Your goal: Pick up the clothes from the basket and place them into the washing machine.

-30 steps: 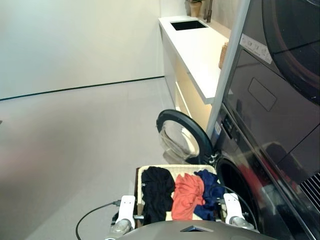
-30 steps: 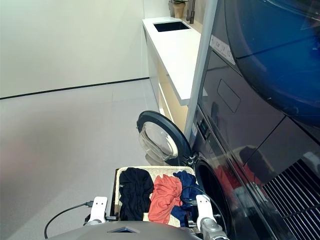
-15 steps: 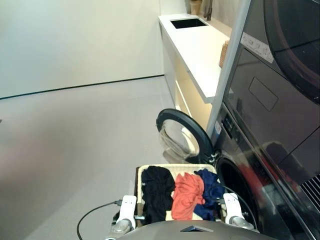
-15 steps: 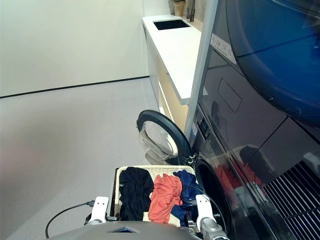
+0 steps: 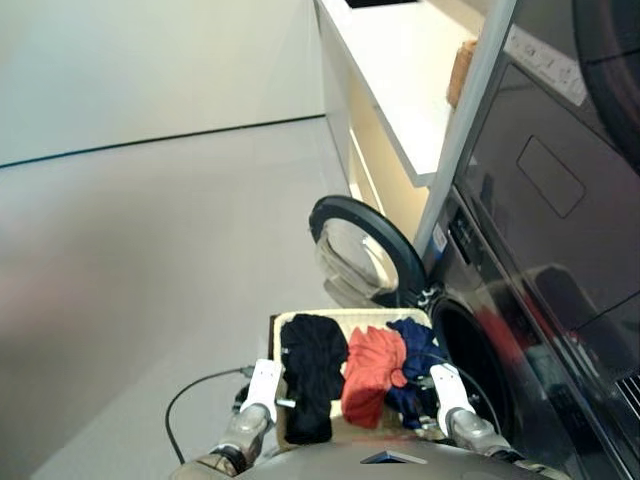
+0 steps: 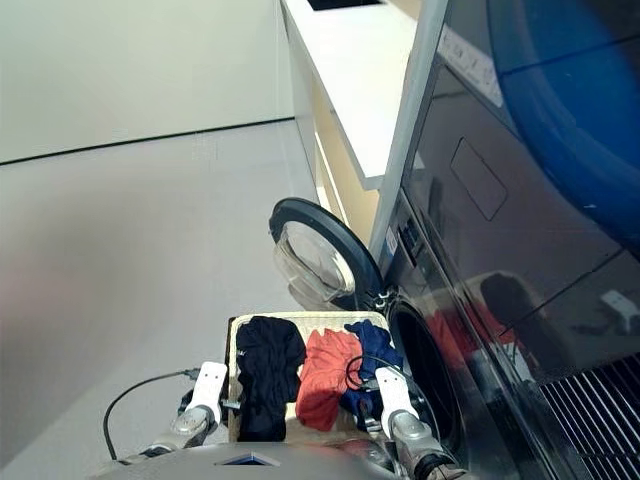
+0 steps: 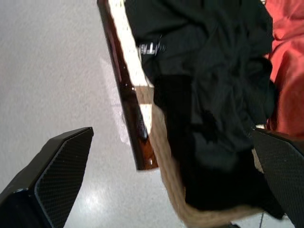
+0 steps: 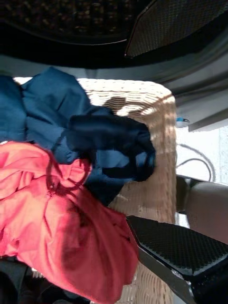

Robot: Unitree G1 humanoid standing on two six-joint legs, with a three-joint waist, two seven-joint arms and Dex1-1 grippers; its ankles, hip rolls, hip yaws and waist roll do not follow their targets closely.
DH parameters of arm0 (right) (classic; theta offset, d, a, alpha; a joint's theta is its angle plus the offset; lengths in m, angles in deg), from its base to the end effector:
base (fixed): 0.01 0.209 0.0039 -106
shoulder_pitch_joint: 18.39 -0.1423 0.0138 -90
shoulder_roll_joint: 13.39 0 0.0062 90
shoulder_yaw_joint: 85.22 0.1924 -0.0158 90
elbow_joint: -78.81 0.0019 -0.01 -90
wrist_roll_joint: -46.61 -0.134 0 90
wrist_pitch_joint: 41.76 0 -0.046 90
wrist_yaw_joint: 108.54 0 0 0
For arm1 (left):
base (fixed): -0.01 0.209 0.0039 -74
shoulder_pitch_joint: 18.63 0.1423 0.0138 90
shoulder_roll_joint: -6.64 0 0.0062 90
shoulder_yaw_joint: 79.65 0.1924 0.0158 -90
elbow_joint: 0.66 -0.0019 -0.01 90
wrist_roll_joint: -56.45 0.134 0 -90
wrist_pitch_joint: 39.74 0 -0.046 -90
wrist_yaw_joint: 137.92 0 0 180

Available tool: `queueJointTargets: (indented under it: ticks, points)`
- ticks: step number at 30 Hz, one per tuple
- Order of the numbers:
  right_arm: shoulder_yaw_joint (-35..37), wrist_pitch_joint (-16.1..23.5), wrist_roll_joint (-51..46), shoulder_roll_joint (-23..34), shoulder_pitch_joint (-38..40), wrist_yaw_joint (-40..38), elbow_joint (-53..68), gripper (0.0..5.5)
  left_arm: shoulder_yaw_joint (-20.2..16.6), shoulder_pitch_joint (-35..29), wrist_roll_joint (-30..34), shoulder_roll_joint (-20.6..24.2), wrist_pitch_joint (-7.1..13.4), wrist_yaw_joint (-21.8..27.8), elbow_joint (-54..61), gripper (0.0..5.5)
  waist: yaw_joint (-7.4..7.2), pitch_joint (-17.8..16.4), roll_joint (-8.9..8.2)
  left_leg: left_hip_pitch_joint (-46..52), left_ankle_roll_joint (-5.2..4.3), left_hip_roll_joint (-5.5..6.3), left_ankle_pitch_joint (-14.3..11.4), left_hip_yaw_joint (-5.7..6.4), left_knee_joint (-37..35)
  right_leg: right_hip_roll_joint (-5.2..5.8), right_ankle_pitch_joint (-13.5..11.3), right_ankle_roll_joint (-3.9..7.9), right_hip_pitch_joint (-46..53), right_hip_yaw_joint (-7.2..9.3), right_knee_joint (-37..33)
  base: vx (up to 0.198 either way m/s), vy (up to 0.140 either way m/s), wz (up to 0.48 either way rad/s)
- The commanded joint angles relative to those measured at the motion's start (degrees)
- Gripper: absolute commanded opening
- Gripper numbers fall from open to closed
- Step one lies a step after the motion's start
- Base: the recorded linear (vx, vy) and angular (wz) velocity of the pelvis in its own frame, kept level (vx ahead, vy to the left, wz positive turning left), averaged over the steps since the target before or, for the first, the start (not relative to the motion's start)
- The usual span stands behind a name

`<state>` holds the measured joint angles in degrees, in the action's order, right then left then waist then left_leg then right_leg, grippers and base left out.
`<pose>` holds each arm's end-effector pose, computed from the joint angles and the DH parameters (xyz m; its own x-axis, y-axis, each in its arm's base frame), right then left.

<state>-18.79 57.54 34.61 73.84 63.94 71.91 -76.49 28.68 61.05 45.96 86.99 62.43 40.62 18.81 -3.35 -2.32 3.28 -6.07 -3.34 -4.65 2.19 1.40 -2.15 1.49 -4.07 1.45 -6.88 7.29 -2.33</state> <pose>0.1347 -0.1930 -0.1043 0.6260 0.0253 -0.7794 -0.2390 0.9576 -0.1609 0.1410 0.1615 -0.1075 0.6499 -0.0362 -0.7592 0.1680 0.9810 0.0970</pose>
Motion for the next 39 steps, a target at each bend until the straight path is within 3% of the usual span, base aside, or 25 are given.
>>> queueJointTargets:
  ticks: [1,6,16,19,20,25,33,34,36,38,39]
  points:
    - [-4.7,3.1,2.5,-1.7,-7.3,0.2,4.9,5.50,1.3,-7.5,-0.7,2.9,2.2,-2.0,0.9,5.50,-1.04,-4.6,-6.10,-3.0,1.68,4.59,-5.2,-2.06,6.9,2.92,3.4,5.63,-3.5,-2.92,5.0,-0.140,0.025,-0.044]
    - [-7.0,4.1,0.8,-0.6,-12.5,-0.9,11.4,5.50,2.5,-13.9,-3.0,3.6,2.7,-4.1,2.5,5.50,-1.75,-8.5,-6.36,-12.7,1.69,4.36,-6.4,-2.24,14.0,2.96,4.5,5.21,-13.5,-3.42,12.3,-0.119,0.036,-0.101]
    - [-8.3,6.7,-1.8,1.3,-20.0,-3.6,23.8,5.50,2.1,-24.1,-6.7,7.3,3.0,-7.4,3.0,5.50,-3.90,-10.6,-6.34,-29.6,2.00,3.58,-9.2,-2.82,25.0,2.06,6.2,4.55,-30.4,-4.94,21.5,-0.045,0.020,-0.003]
    - [-8.9,7.5,-2.2,2.2,-22.3,-4.1,27.6,5.50,1.9,-27.9,-8.7,9.5,3.2,-7.5,3.5,5.50,-4.62,-10.9,-6.36,-35.5,2.54,3.18,-10.2,-3.13,28.5,1.57,6.6,4.32,-35.9,-5.47,23.9,-0.012,0.041,-0.147]
    - [-8.9,7.9,-2.4,2.5,-22.6,-4.2,28.9,5.50,1.9,-28.7,-8.8,10.3,3.4,-7.5,3.7,5.50,-4.63,-11.1,-6.08,-36.6,2.50,2.78,-12.4,-2.89,30.1,1.12,8.3,4.51,-37.0,-5.76,25.4,0.065,0.031,-0.188]
    - [-9.7,8.8,-2.7,3.2,-24.9,-4.0,34.2,5.50,2.3,-34.2,-8.8,14.0,3.1,-8.2,3.3,5.50,-5.70,-11.3,-6.00,-43.1,3.21,2.29,-13.1,-3.10,32.0,0.39,8.1,4.56,-43.6,-6.54,26.5,0.015,0.012,-0.070]
    - [-10.6,9.3,-3.3,3.3,-26.3,-3.1,37.9,5.50,2.4,-40.7,-11.3,17.5,2.4,-6.4,1.5,5.50,-6.87,-10.8,-5.31,-50.2,3.34,1.89,-13.0,-2.67,32.0,0.00,7.3,4.88,-51.1,-7.09,26.3,0.005,0.006,-0.054]
    - [-10.8,9.3,-3.2,3.2,-26.7,-2.9,38.3,5.50,2.6,-41.7,-11.1,17.9,2.1,-6.3,0.9,5.05,-6.96,-10.8,-5.32,-50.6,3.40,1.78,-13.1,-2.75,32.0,0.01,7.2,4.96,-51.4,-7.11,26.2,0.000,0.000,0.000]
    - [-11.1,9.3,-3.1,3.0,-26.8,-2.5,38.4,5.50,3.0,-43.0,-11.2,18.4,1.9,-5.5,-0.1,2.74,-7.18,-10.7,-5.22,-51.3,3.35,1.69,-12.9,-2.75,31.9,0.03,7.1,5.11,-52.1,-7.10,26.2,0.000,0.000,0.000]
    - [-11.0,9.4,-3.0,3.0,-27.0,-2.2,38.2,5.50,2.7,-42.9,-11.8,17.8,2.2,-5.2,-0.3,0.00,-7.16,-10.4,-5.08,-51.1,3.30,1.93,-13.1,-2.69,32.0,-0.05,7.3,5.02,-52.3,-7.19,26.4,0.000,0.000,0.000]
    - [-11.0,9.5,-2.5,2.9,-27.0,-2.2,38.1,5.50,2.7,-42.7,-12.0,17.4,2.3,-5.1,-0.2,0.00,-7.15,-10.4,-4.98,-51.1,3.32,1.97,-13.2,-2.72,32.1,-0.04,7.4,5.03,-52.3,-7.10,26.7,0.000,0.000,0.000]
